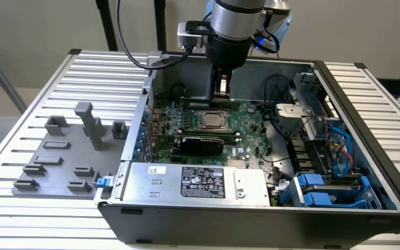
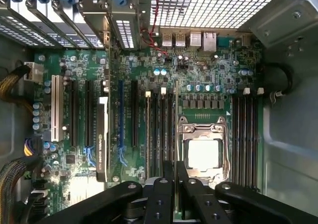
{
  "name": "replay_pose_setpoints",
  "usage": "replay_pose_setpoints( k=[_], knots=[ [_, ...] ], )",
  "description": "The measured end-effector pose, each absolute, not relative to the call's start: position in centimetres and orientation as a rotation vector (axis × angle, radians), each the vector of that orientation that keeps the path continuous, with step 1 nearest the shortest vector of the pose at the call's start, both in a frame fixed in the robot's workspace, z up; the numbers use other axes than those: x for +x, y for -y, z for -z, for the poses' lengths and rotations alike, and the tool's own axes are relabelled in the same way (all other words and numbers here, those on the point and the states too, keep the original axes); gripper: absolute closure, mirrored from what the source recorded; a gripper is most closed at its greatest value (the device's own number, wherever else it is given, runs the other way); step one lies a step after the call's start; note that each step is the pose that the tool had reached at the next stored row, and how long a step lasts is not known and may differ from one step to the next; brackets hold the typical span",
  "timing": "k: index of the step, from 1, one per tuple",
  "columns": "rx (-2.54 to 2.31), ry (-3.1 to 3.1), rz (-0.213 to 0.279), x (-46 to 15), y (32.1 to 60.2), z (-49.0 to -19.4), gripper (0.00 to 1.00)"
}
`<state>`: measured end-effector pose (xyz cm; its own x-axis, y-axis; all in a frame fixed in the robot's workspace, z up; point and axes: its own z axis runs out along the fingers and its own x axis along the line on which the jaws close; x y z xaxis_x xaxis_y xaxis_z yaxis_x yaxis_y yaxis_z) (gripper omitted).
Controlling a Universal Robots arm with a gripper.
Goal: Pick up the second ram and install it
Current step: 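Insert the second ram into the second slot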
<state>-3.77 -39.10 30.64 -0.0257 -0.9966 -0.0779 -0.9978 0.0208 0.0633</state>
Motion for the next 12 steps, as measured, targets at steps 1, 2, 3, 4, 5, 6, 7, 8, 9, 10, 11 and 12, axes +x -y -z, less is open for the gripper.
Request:
replay_pose_setpoints(
  k=[1,2,3,4,5,6,7,8,9,10,11,12],
  knots=[
    [-2.184,-2.236,-0.154,-3.8,39.1,-30.5,0.86],
    [-2.183,-2.235,-0.153,-3.8,39.1,-30.4,0.86],
    [-2.183,-2.235,-0.150,-3.8,39.1,-30.2,0.86],
    [-2.182,-2.234,-0.148,-3.8,39.1,-30.1,0.86],
    [-2.181,-2.234,-0.146,-3.8,39.1,-30.0,0.86],
    [-2.181,-2.233,-0.143,-3.8,39.0,-29.9,0.86],
    [-2.180,-2.233,-0.141,-3.8,39.0,-29.7,0.86],
    [-2.180,-2.232,-0.138,-3.8,39.0,-29.6,0.86],
    [-2.179,-2.232,-0.136,-3.8,39.0,-29.5,0.86],
    [-2.179,-2.231,-0.133,-3.8,39.0,-29.4,0.86],
    [-2.178,-2.231,-0.131,-3.8,39.0,-29.2,0.86],
    [-2.178,-2.231,-0.130,-3.8,39.0,-29.1,0.86]
  ],
)
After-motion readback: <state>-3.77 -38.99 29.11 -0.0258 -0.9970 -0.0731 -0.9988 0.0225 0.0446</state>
